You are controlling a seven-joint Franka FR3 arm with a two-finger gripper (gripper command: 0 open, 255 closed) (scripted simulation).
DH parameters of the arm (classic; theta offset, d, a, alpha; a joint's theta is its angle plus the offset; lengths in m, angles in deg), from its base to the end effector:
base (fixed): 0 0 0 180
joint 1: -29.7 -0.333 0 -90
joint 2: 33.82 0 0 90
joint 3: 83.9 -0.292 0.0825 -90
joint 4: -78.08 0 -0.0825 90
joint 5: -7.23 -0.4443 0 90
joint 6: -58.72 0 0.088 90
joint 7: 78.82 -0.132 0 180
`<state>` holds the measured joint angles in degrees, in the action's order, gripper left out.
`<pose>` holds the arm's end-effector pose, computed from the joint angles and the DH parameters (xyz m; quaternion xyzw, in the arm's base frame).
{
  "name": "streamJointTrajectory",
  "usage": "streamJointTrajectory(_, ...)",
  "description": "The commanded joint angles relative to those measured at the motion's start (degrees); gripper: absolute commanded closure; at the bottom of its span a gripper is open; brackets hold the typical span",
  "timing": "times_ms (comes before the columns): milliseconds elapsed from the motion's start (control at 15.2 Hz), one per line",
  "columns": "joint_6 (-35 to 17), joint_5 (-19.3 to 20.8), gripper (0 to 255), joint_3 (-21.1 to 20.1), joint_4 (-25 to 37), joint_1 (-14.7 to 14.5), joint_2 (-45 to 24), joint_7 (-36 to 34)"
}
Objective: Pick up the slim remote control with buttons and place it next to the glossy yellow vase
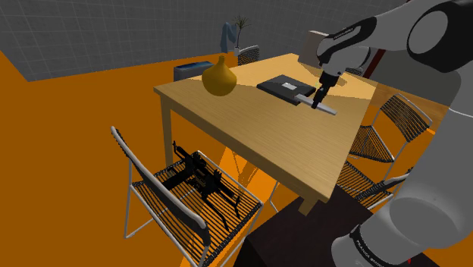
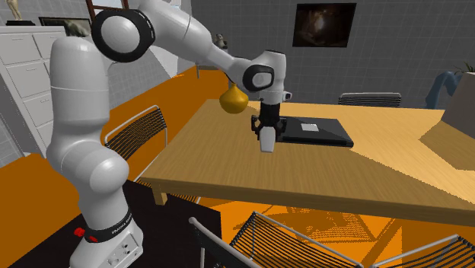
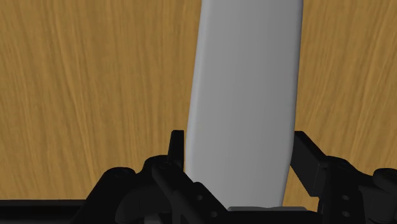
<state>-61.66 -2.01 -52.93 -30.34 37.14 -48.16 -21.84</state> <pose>0.5236 -0.3929 0.3110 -0.9918 -0.1275 -0.0035 0.0044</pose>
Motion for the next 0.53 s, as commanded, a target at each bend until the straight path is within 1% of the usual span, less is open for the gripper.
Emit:
streamJointTrajectory(0, 1.5, 0.5, 255, 0.1, 0.9, -0.2, 0.7, -0.5)
streamJointTrajectory(462, 6.3, 1.9, 255, 0.5, 4.1, -0.5, 2.7, -1.4)
